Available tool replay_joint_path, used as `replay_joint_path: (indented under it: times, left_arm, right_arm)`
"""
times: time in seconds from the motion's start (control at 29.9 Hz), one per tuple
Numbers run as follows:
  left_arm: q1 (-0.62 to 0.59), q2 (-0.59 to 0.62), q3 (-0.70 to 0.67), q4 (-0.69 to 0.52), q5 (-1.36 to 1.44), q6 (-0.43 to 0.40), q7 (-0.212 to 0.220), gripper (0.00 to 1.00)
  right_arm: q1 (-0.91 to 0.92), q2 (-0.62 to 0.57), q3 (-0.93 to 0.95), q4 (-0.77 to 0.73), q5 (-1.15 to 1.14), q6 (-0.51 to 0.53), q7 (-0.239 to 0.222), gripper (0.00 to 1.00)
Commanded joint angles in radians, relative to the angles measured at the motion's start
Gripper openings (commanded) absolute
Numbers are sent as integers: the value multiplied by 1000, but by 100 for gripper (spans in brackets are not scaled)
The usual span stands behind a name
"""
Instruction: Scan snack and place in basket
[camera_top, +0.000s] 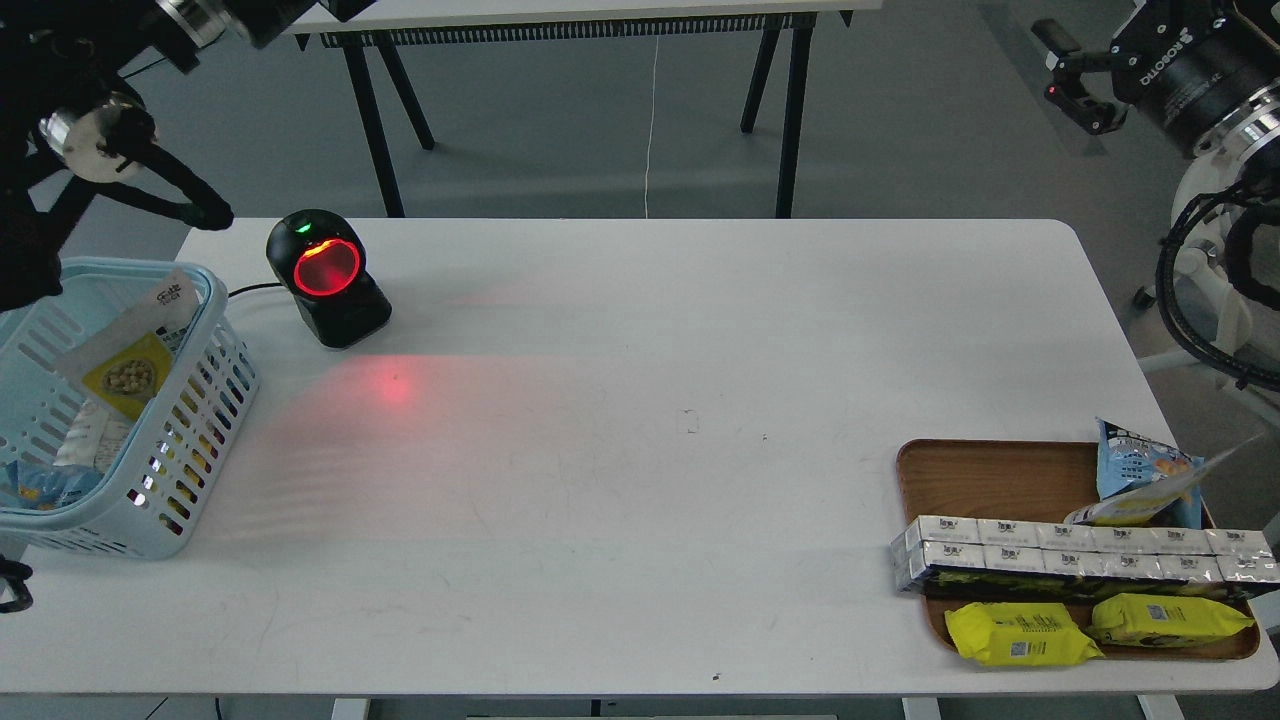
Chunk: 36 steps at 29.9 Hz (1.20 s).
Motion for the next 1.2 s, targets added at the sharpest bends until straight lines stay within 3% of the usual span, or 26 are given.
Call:
replay_joint_path:
  times: [0.0, 0.17, 0.2, 0.57, 1.17]
  left_arm:
    - [117, -1, -48, -15, 22, 0, 0, 99]
    - [223, 3, -143, -24, 24, 0, 0, 99]
    - [236, 5, -151, -23, 24, 0, 0, 99]
    - [271, 2, -154, -24, 25, 0, 0, 99]
    - [282, 6, -147, -29, 56, 0, 0, 100]
  right_arm:
    - [-52, -26, 9, 2, -1, 0, 26, 100]
    - [-114, -36, 21, 4, 20, 0, 155, 100]
    - [-121, -34, 20, 13, 20, 0, 163, 100]
    - [-239, 7, 11, 68, 17, 0, 163, 100]
    - [-261, 64, -23, 65, -10, 0, 163, 100]
